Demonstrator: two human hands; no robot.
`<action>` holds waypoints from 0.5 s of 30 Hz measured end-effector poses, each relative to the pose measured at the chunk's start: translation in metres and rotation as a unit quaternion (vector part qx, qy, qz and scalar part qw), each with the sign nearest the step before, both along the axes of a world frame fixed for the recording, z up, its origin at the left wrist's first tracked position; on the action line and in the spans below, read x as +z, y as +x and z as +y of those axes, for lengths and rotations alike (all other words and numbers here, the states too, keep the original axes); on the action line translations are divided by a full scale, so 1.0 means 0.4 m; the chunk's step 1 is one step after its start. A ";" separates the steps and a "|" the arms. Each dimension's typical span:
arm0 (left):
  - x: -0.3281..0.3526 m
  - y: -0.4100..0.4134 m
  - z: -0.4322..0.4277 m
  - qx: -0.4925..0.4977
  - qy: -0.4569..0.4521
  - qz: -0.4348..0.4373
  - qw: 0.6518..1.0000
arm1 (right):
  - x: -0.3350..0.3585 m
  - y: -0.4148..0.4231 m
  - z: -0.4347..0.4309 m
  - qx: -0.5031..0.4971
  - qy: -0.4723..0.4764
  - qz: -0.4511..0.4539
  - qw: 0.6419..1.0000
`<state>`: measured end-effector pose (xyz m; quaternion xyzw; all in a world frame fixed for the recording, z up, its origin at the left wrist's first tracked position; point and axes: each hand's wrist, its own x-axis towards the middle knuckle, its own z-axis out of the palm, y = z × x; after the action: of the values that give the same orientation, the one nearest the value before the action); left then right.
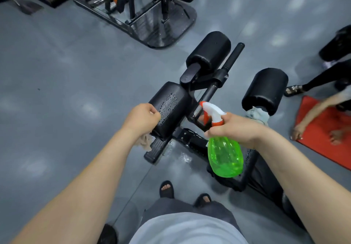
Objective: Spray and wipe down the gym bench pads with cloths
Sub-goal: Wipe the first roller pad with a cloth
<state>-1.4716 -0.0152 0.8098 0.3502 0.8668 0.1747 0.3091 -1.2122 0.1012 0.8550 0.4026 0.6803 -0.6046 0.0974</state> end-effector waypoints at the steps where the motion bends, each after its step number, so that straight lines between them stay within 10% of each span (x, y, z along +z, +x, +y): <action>1: 0.000 0.002 -0.001 0.000 0.003 0.002 1.000 | -0.003 -0.001 -0.003 -0.019 0.008 -0.003 1.000; 15: -0.024 0.058 -0.085 0.063 -0.002 0.094 0.994 | -0.054 -0.047 -0.076 -0.090 0.041 0.054 0.994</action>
<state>-1.4483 -0.0494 0.8002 0.3091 0.9128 0.1584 0.2150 -1.2311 0.0707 0.8334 0.4324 0.6696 -0.6038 -0.0110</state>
